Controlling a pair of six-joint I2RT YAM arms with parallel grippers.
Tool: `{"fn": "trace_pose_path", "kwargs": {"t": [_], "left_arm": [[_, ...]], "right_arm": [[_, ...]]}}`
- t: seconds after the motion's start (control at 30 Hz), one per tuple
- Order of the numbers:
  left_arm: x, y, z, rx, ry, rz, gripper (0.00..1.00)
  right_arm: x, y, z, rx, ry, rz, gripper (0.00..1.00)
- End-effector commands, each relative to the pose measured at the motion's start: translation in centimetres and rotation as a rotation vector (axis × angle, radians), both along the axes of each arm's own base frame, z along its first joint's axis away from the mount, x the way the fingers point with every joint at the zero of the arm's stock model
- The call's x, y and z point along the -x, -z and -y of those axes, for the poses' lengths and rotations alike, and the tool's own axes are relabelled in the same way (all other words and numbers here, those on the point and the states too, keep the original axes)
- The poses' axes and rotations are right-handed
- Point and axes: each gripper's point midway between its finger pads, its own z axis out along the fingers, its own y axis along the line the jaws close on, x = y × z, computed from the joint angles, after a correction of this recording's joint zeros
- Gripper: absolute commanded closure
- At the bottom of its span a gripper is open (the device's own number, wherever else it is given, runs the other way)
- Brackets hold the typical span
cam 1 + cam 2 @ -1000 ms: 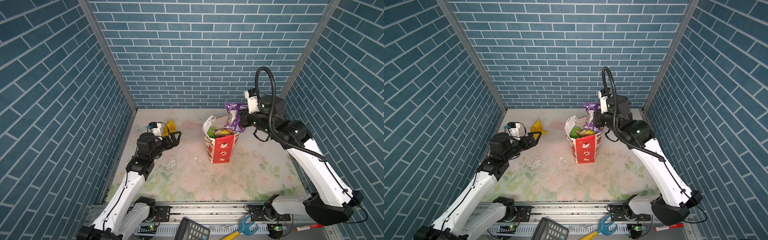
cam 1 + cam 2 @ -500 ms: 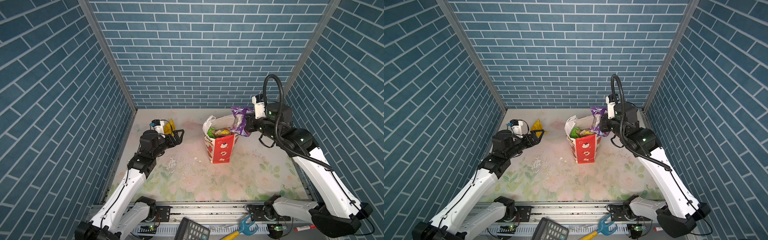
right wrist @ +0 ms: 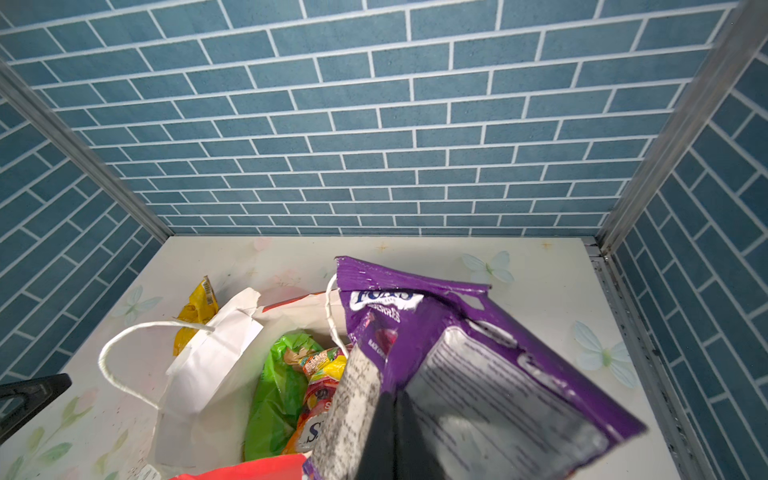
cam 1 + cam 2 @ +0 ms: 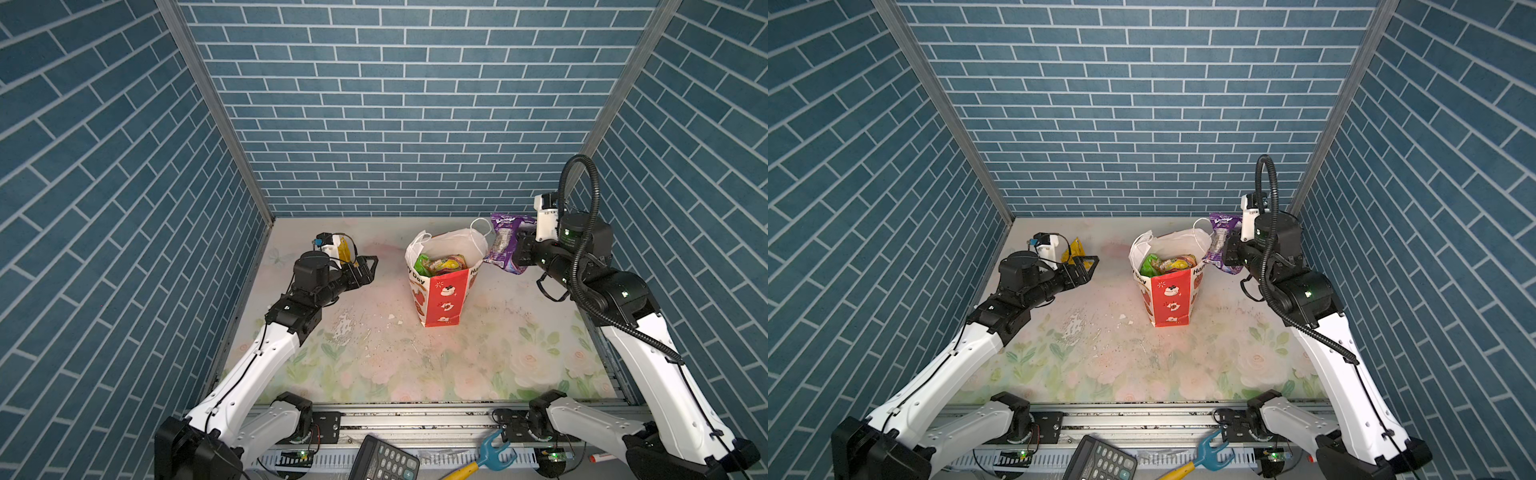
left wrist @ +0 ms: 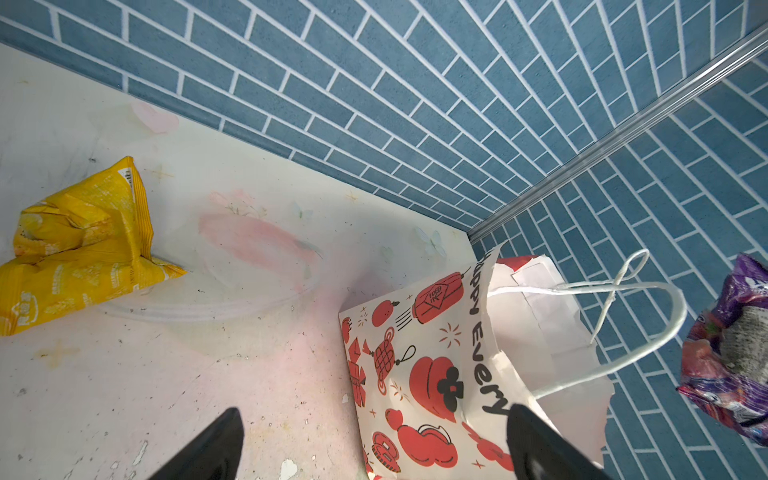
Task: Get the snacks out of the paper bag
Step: 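Raise the purple packet out of the bag with the right gripper, then carry the purple packet away from the bag and lower it to the table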
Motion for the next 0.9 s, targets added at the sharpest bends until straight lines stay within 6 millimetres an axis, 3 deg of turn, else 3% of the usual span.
{"fn": "trace_pose_path", "kwargs": {"t": [0.0,0.37,0.67,0.87], "left_arm": [[-0.5,-1.7,0.5,-0.002,0.015,0.045,0.00],[-1.3,-2.8,1.4,-0.024,0.046,0.047,0.01],[-0.8,-2.5,1.1,-0.075,0.060,0.021,0.00],[-0.8,-3.5,0.8,-0.127,0.059,0.043,0.00]], "right_arm": [[0.4,-1.9,1.7,-0.001,0.055,0.094,1.00],[0.1,1.7,5.2,0.014,0.185,0.043,1.00],[0.4,6.9,9.1,0.073,0.332,-0.063,1.00],[-0.2,10.1,10.4,0.050,0.361,-0.130,1.00]]}}
